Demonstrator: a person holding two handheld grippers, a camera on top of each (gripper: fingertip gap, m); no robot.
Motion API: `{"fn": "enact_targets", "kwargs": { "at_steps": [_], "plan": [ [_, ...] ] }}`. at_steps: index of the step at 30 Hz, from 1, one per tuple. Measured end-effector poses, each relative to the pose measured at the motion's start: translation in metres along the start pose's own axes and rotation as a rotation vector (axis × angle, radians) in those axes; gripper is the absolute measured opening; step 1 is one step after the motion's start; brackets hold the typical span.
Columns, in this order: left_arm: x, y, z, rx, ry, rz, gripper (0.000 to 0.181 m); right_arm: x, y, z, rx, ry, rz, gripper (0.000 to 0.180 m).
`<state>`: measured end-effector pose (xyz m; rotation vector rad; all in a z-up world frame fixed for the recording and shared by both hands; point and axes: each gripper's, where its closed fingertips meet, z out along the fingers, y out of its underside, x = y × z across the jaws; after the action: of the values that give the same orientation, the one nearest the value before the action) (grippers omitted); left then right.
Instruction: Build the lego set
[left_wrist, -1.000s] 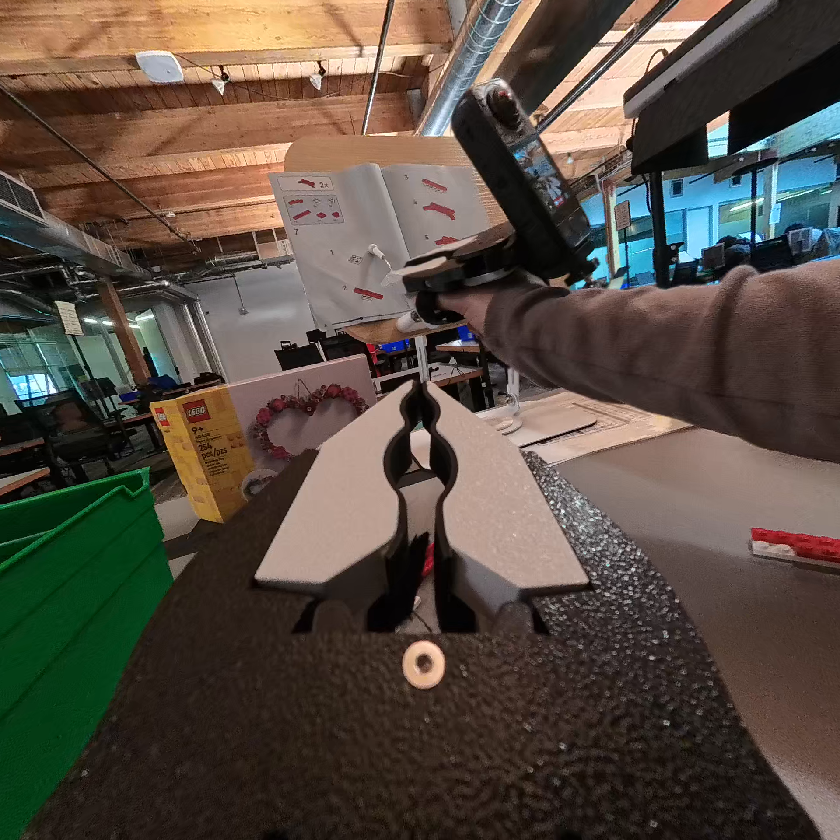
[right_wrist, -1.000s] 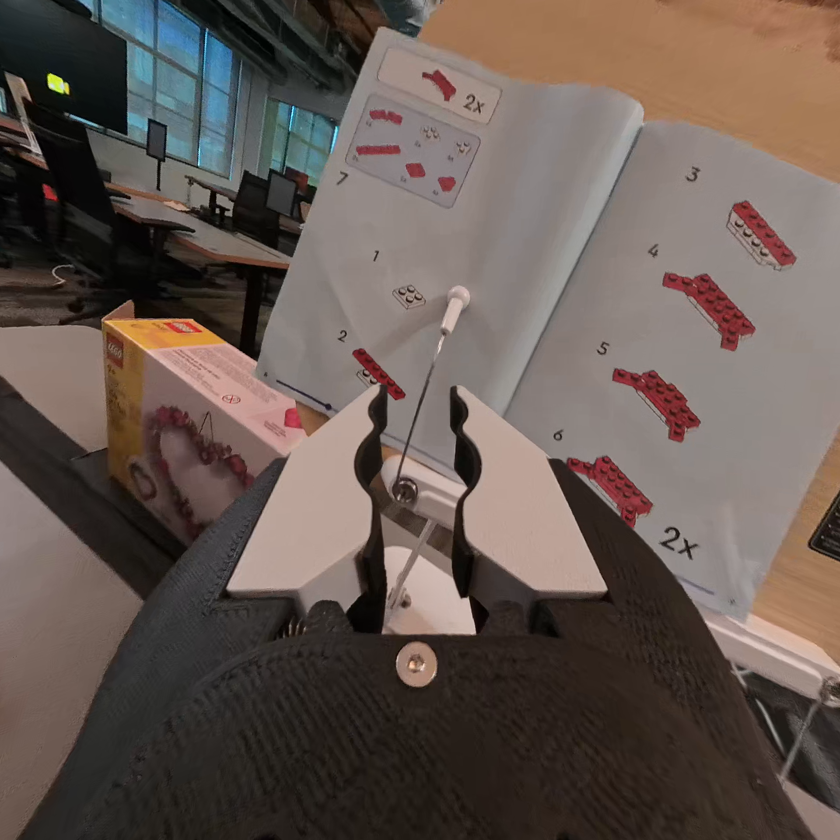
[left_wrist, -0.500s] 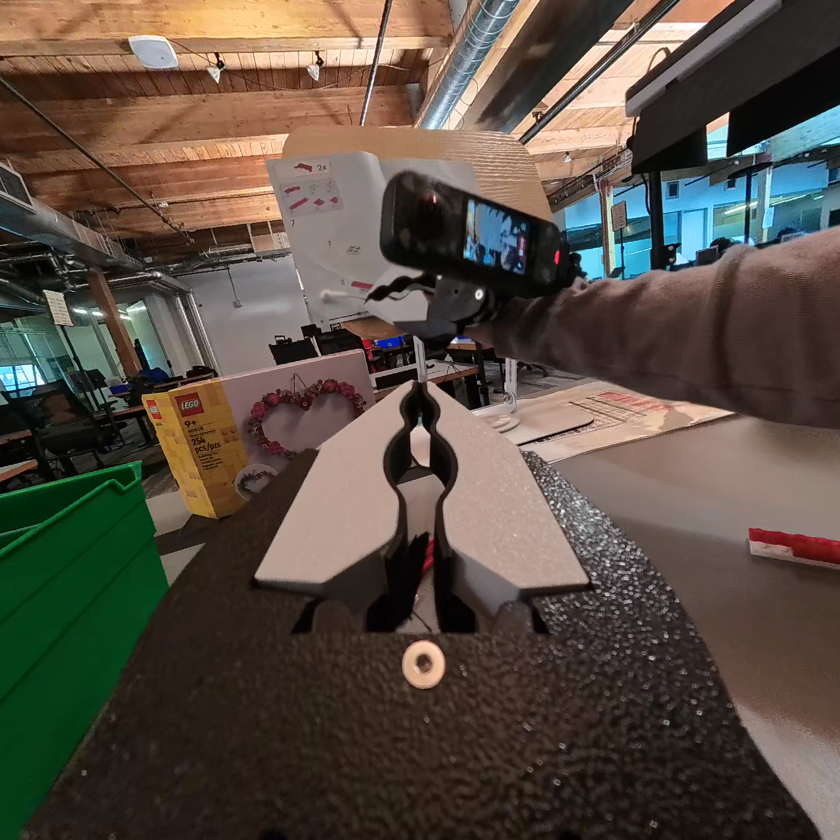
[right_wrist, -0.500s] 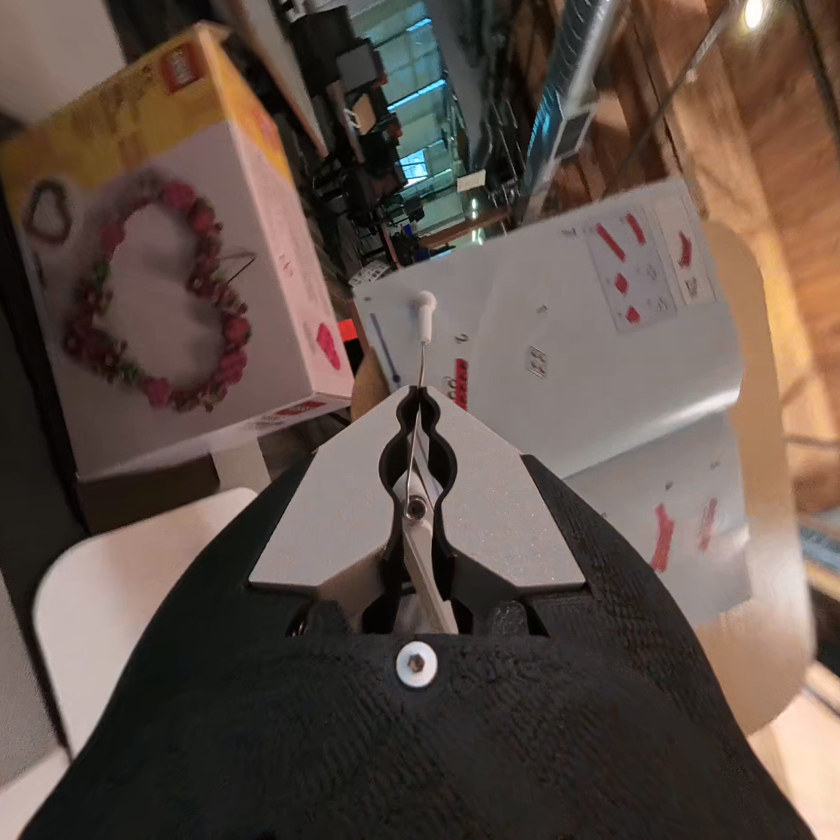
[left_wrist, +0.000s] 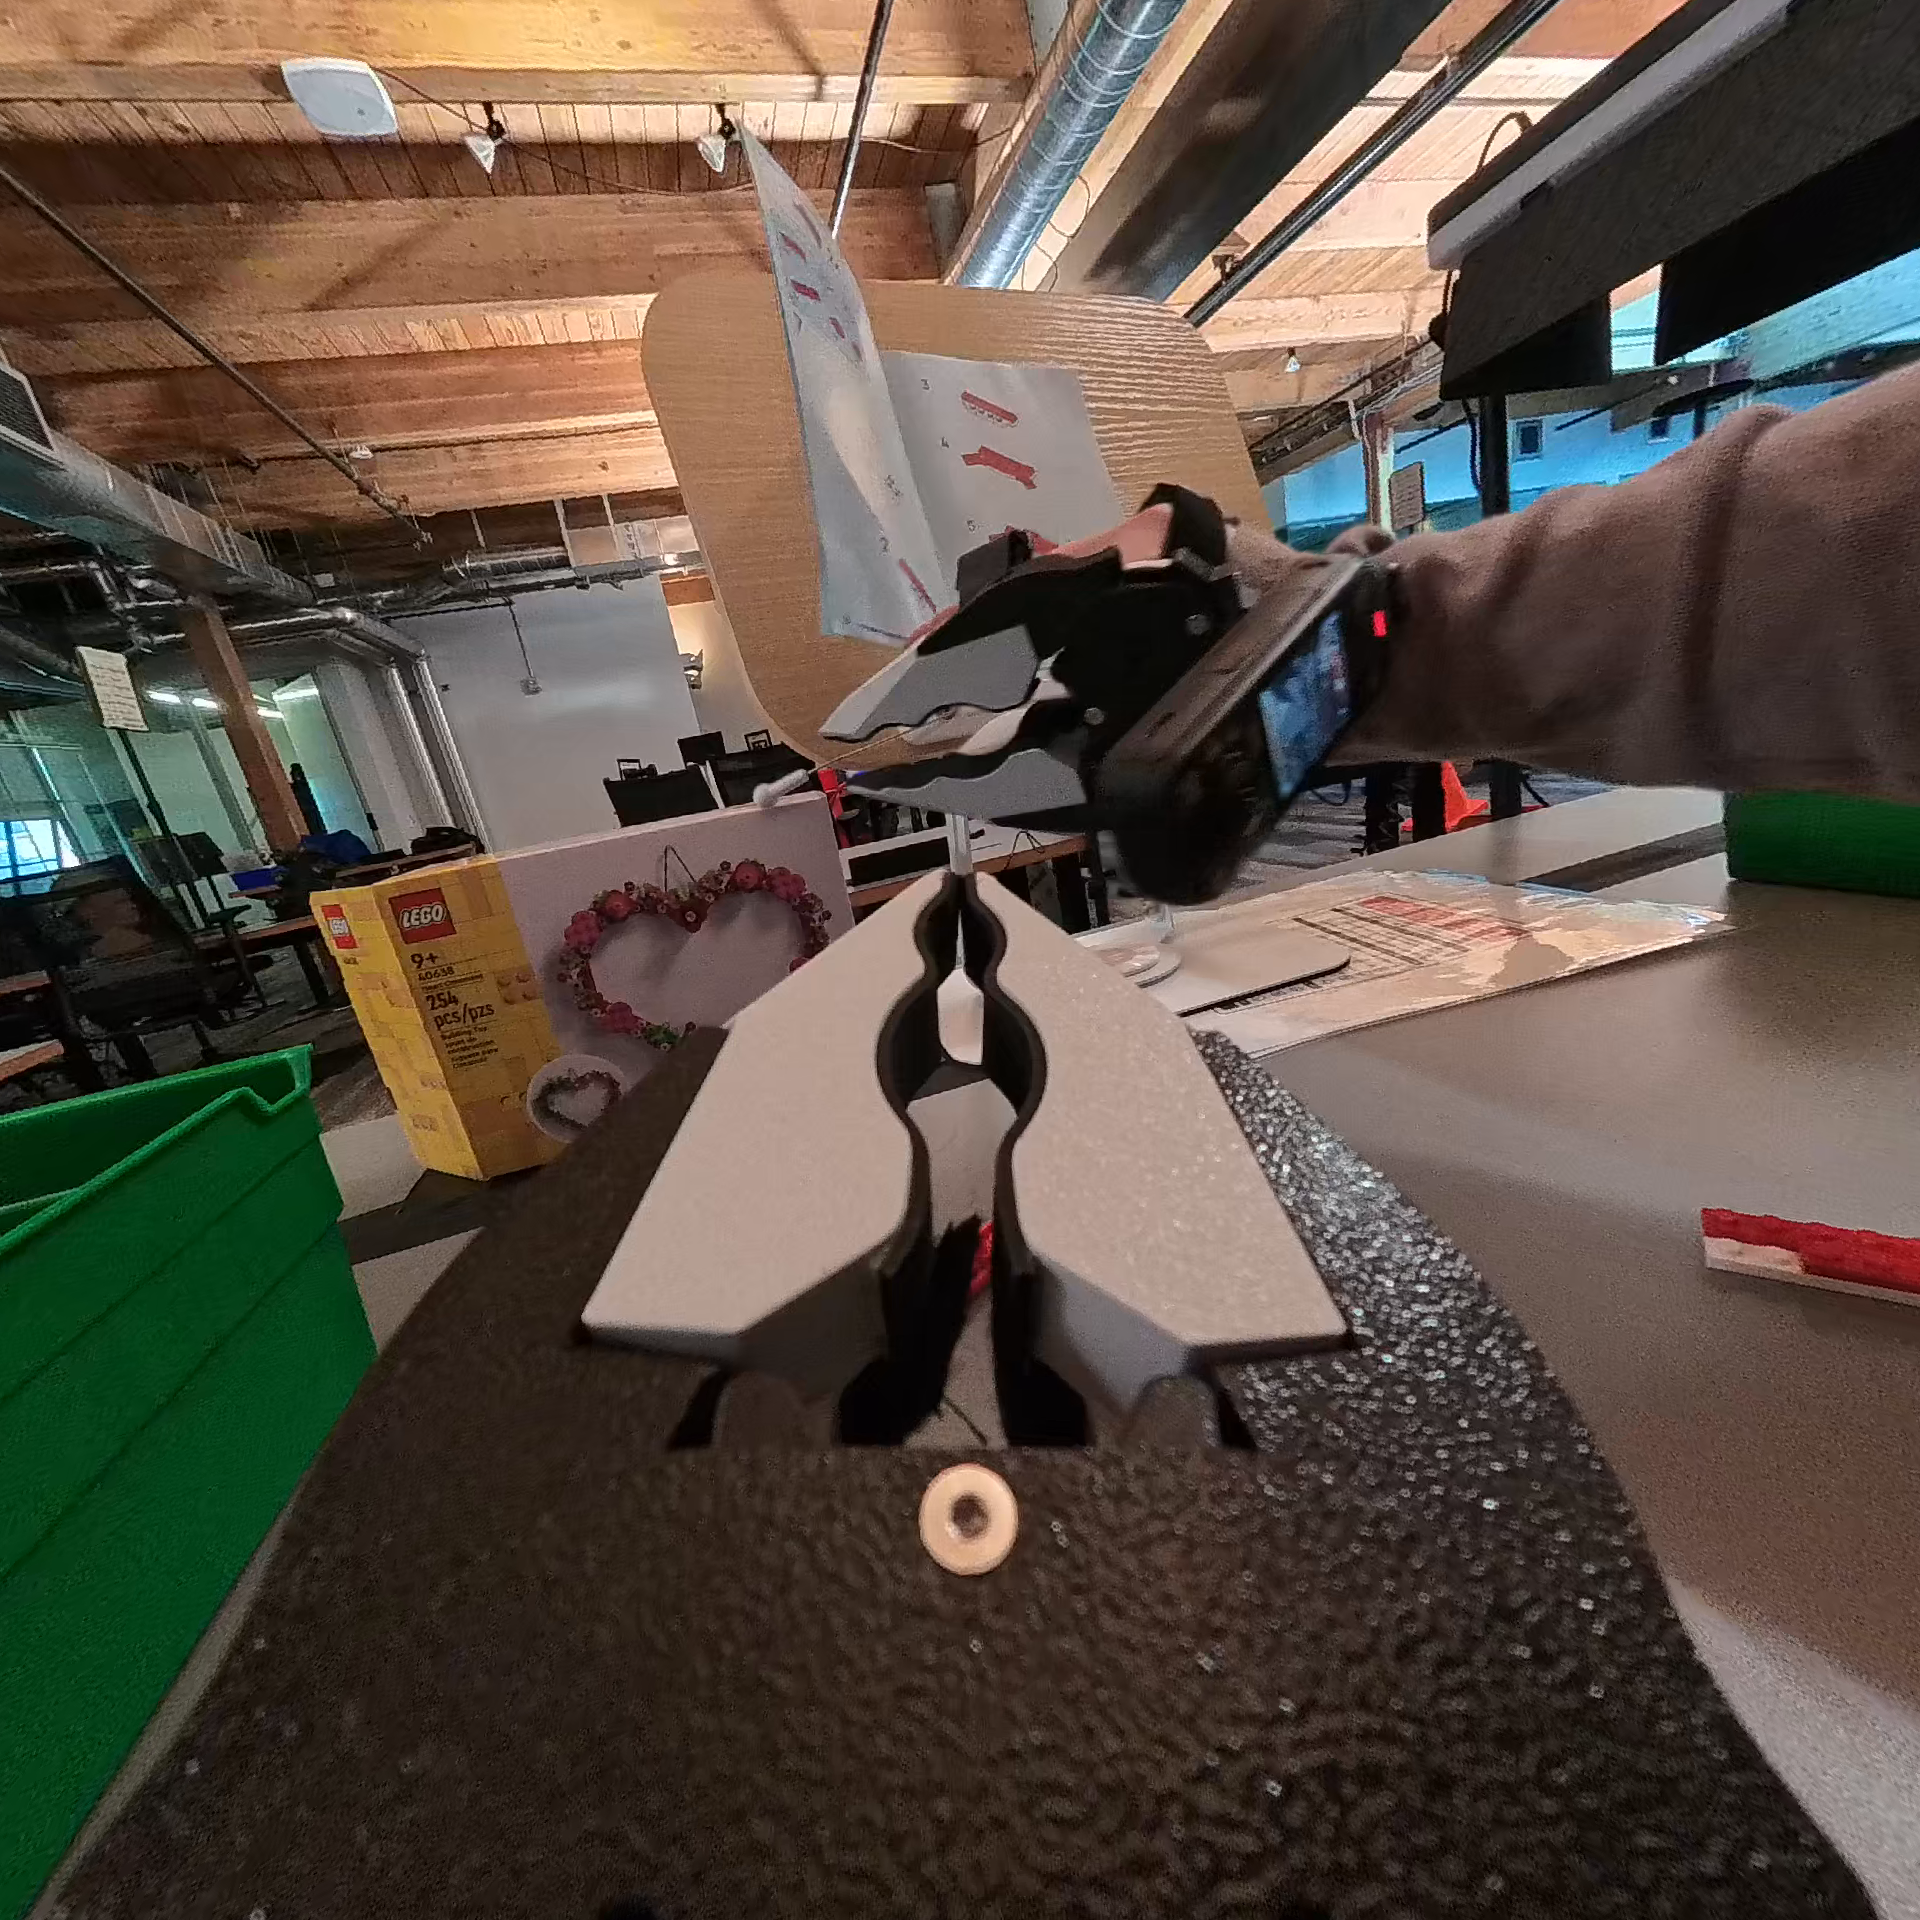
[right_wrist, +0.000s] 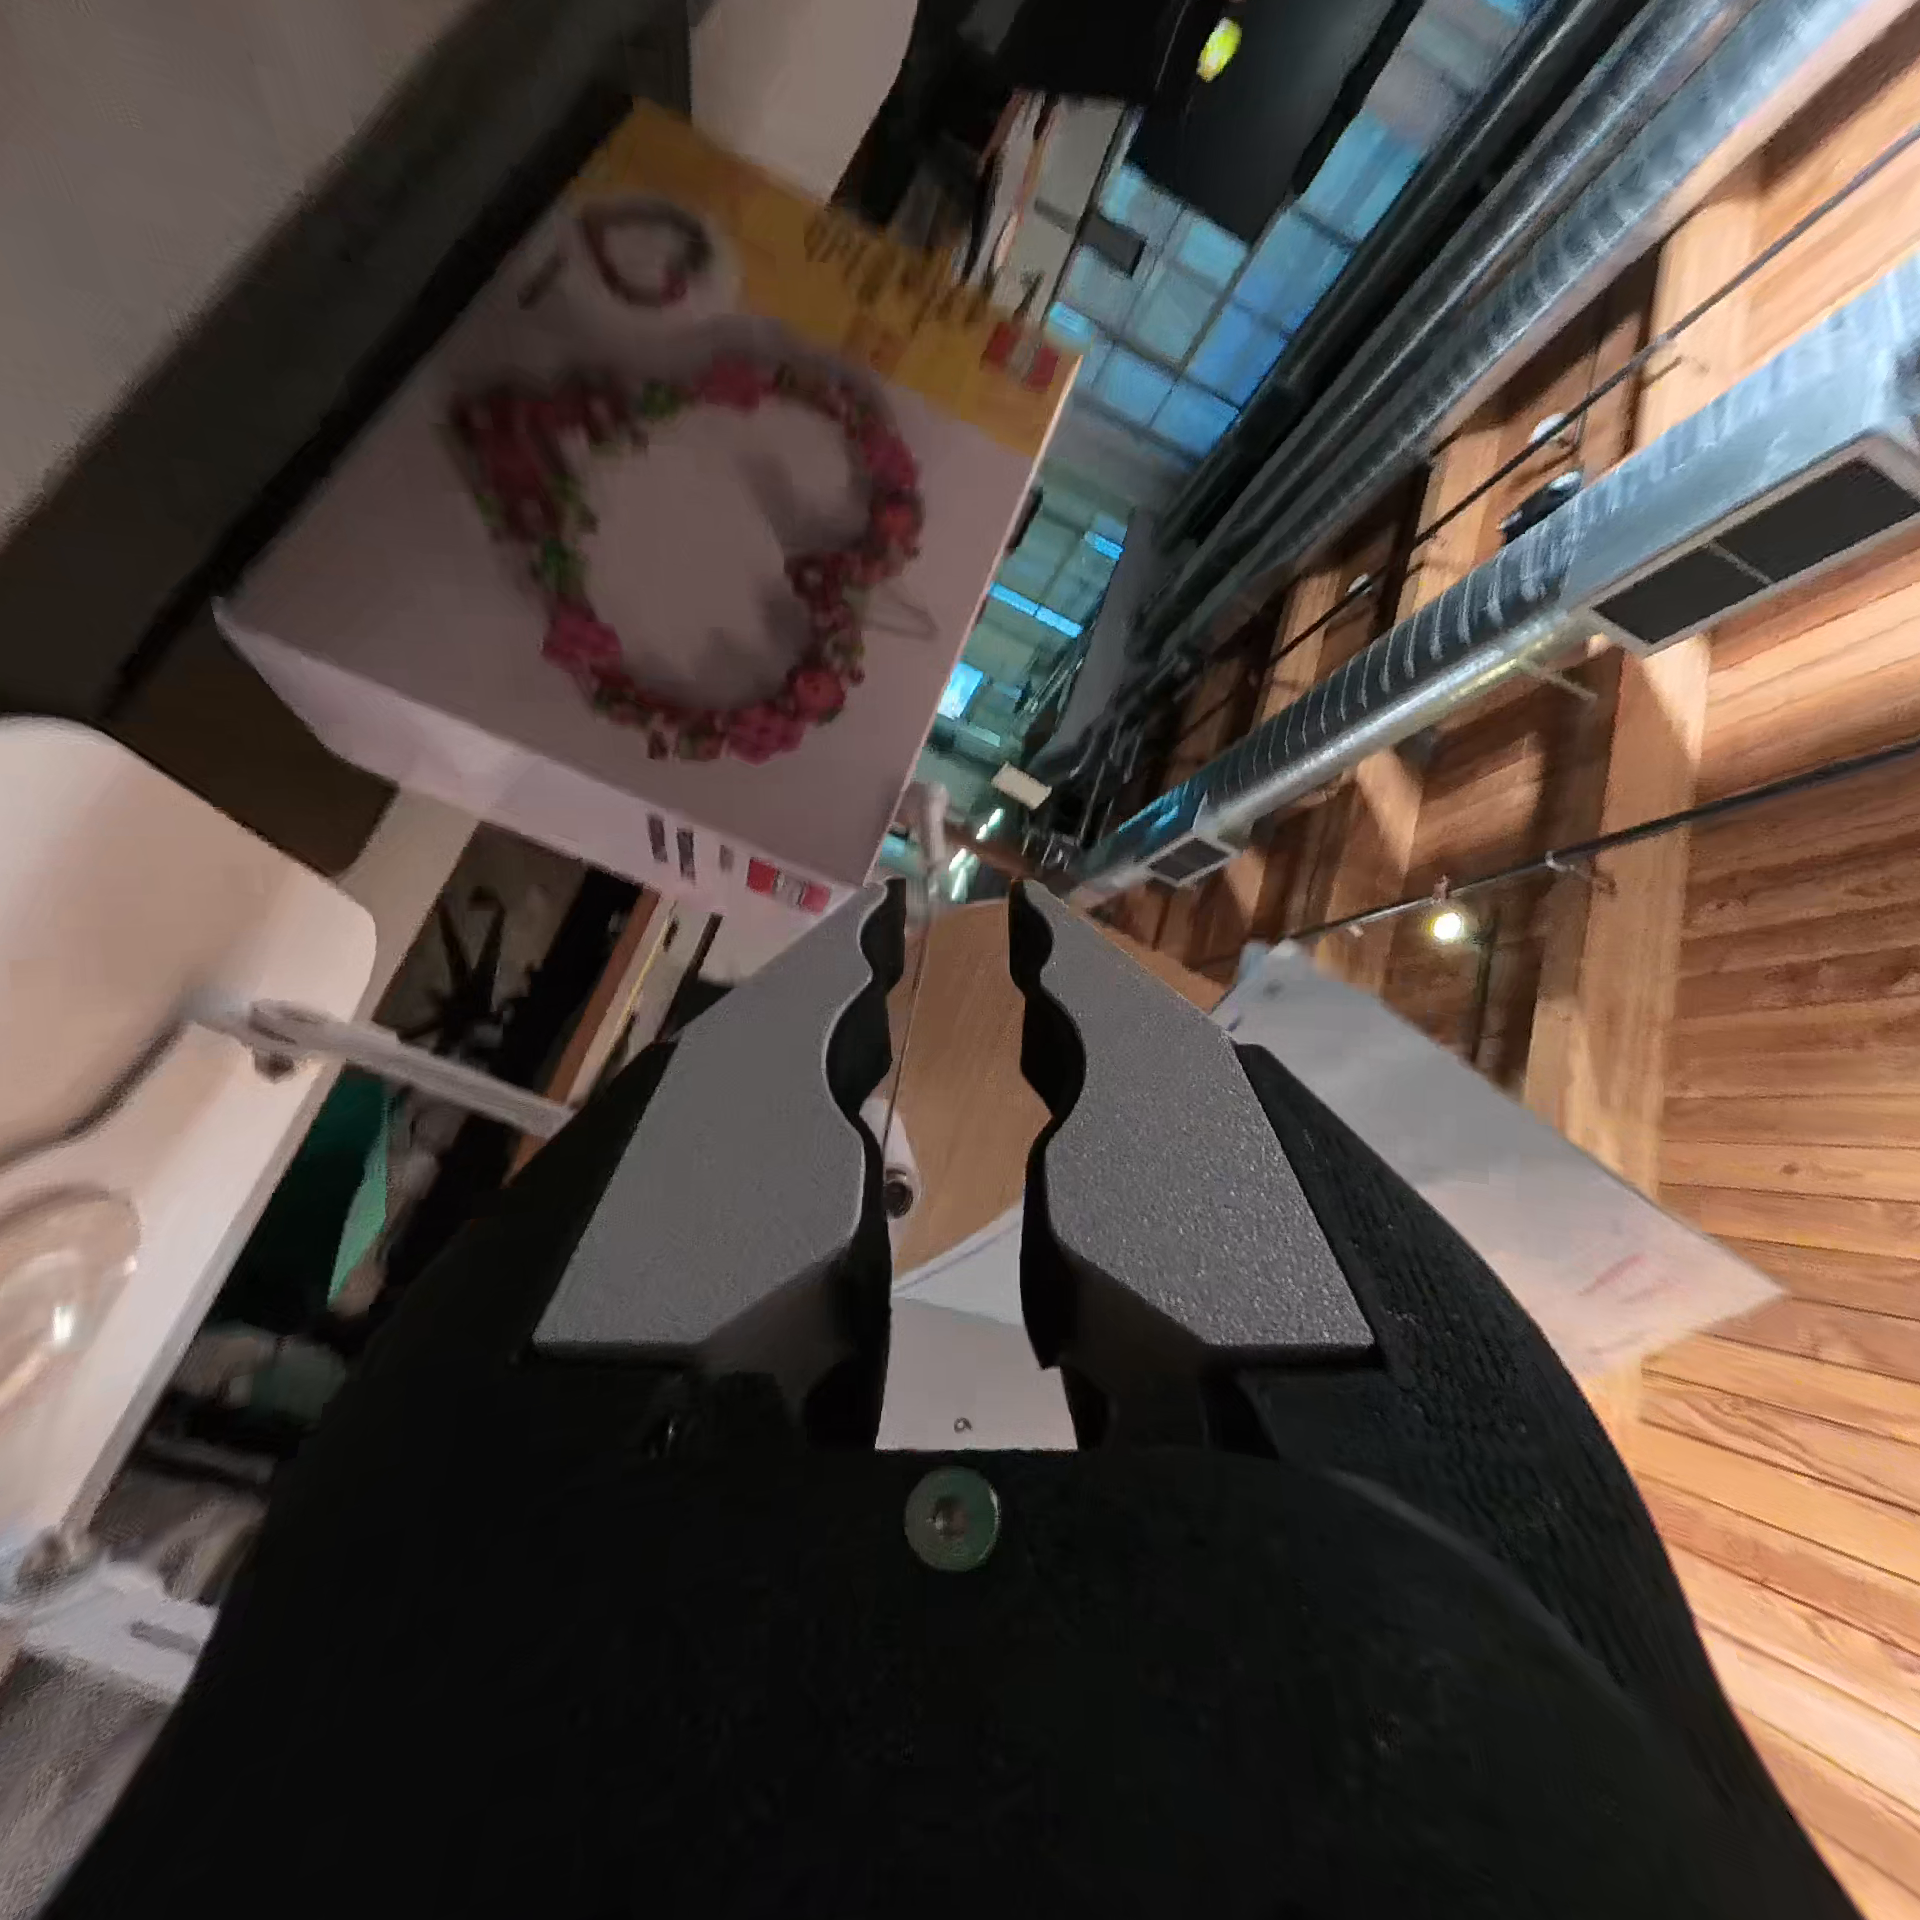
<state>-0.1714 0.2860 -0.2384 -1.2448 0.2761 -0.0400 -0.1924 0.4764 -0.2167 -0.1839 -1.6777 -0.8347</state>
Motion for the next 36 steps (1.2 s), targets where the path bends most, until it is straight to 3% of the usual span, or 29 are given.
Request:
{"fn": "enact_targets", "kwargs": {
  "at_steps": [6,9,11,14,17,20,23,30,36],
  "plan": [
    [0.000,0.000,0.000,0.000,0.002,-0.004,0.000,0.011,-0.056,-0.057,0.220,0.090,0.118,0.014],
    [0.001,0.000,0.000,0.001,0.003,0.000,0.000,0.033,-0.063,-0.094,0.269,0.203,0.235,0.011],
    [0.002,-0.001,0.000,0.002,0.004,0.004,0.000,0.057,-0.041,-0.115,0.222,0.332,0.367,0.010],
    [0.004,-0.001,0.000,0.003,0.011,0.015,0.000,0.083,0.025,-0.139,0.074,0.536,0.632,0.007],
    [0.008,-0.001,0.000,0.001,0.023,0.031,0.000,0.075,0.101,-0.153,-0.140,0.674,0.871,0.005],
    [0.017,-0.001,0.000,-0.009,0.058,0.051,0.000,0.042,0.149,-0.156,-0.270,0.727,1.125,0.006],
    [0.034,-0.004,-0.004,-0.012,0.128,0.085,0.000,0.006,0.161,-0.152,-0.291,0.743,1.297,0.006],
    [0.093,-0.020,0.005,-0.062,0.326,0.182,0.000,-0.051,0.166,-0.143,-0.270,0.684,1.409,0.010],
    [0.144,-0.080,0.086,-0.023,0.427,0.244,0.000,-0.062,0.172,-0.152,-0.225,0.756,1.483,0.017]
  ]
}}
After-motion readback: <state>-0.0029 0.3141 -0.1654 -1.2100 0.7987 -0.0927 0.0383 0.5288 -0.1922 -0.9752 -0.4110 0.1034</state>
